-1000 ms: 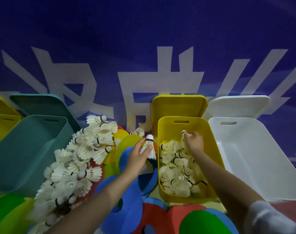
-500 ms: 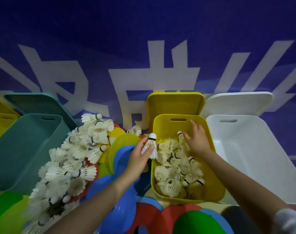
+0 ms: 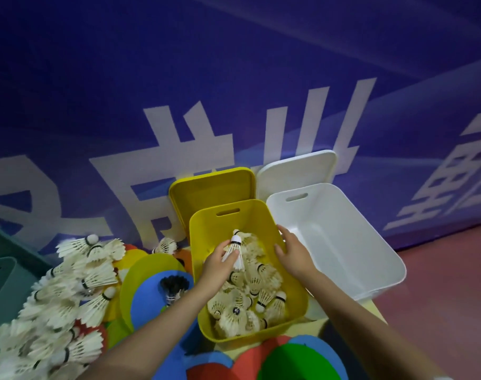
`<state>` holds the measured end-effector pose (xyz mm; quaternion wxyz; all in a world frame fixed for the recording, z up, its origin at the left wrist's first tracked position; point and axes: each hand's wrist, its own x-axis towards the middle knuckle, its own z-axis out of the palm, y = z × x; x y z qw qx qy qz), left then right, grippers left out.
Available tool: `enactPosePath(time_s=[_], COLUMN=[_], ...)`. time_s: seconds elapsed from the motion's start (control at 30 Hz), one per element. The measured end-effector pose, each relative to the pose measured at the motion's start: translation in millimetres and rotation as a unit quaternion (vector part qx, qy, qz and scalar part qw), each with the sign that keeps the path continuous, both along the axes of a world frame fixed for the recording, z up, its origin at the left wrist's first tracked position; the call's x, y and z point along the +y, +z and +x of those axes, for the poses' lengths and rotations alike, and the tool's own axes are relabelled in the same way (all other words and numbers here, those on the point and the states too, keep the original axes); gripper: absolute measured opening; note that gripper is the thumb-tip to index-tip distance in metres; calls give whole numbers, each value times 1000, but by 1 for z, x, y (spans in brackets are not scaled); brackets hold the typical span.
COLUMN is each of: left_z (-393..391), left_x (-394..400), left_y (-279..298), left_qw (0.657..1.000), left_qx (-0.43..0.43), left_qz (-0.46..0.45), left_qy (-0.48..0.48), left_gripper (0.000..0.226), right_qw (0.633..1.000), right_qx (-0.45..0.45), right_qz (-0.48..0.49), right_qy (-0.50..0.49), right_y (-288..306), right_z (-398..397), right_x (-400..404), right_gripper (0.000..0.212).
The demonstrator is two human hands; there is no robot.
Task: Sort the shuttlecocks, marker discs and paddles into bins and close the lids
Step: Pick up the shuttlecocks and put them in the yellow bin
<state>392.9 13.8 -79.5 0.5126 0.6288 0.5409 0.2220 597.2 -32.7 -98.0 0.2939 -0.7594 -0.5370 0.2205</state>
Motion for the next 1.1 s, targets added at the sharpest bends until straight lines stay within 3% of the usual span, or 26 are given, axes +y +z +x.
enactPosePath(time_s=[0.27, 0.57, 0.77, 0.87, 1.1], left_z=[26, 63, 13, -31, -150], left_x=[20, 32, 23, 14, -11], left_y=[-34, -38, 1, 24, 42], left_qw=[995, 989, 990, 989, 986], left_qx=[98, 129, 97, 55, 23], left_qz=[-2, 18, 91, 134, 145], left_qy=[-20, -63, -41, -5, 78], left_gripper=[48, 52, 39, 33, 27], right_qw=[999, 998, 1000, 995, 989], right_qx=[32, 48, -26, -69, 40], right_qz=[28, 32, 10, 69, 105], right_qy=[-15, -8, 2, -11, 99], right_y=[-9, -12, 4, 24, 56], right_z=[1, 3, -2, -22, -130], right_x=[1, 2, 1, -1, -14], right_gripper=[53, 55, 56, 49, 32])
